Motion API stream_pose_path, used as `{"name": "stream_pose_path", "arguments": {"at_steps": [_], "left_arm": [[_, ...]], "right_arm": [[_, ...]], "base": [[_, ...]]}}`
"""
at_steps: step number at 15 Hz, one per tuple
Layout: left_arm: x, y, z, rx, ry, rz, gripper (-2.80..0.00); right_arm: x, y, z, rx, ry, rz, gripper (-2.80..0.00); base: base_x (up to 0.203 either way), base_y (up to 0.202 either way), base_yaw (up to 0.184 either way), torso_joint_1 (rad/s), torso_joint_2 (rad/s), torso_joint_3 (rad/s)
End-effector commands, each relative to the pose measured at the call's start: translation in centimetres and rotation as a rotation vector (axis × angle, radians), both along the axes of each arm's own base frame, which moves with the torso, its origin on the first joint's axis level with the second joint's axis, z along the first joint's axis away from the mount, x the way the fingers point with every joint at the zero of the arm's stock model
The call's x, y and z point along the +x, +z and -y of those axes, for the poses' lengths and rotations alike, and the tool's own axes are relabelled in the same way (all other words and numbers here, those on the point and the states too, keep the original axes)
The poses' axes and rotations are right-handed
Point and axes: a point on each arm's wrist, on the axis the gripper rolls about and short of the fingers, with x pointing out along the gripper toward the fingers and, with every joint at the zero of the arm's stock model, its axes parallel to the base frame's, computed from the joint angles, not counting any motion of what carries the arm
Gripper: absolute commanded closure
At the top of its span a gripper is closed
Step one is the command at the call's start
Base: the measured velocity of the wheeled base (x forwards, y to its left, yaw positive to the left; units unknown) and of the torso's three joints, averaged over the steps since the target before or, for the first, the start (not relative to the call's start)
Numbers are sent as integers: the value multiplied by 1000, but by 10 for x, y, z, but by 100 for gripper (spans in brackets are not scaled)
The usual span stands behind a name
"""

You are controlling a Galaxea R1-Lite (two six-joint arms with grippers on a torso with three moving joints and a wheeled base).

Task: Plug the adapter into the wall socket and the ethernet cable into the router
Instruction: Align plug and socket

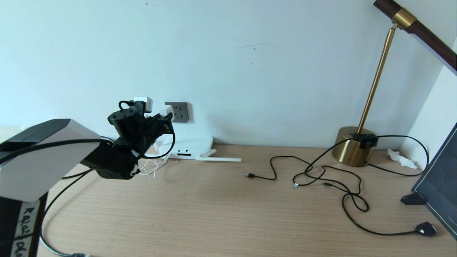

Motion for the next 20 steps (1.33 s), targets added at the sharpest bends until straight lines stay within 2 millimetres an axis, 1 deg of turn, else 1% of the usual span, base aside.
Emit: {"name": "stream_pose_path", "arguments": {"at_steps": [1, 8, 16, 20], "left_arm": [[1, -2, 0, 1, -1, -9, 0], [6, -4, -1, 1, 7, -13, 0], [6, -5, 0, 1, 7, -17, 0], [8, -9, 0, 4, 7, -27, 0]], "right_arm": [[1, -3, 0, 0, 0, -12, 0], [1, -3, 0, 0, 0, -12, 0], [1, -3, 0, 0, 0, -12, 0], [1, -3, 0, 0, 0, -12, 0]], "base": [[0, 0, 0, 0, 0, 0], [0, 0, 0, 0, 0, 0], [0, 0, 0, 0, 0, 0], [0, 0, 0, 0, 0, 0]]}}
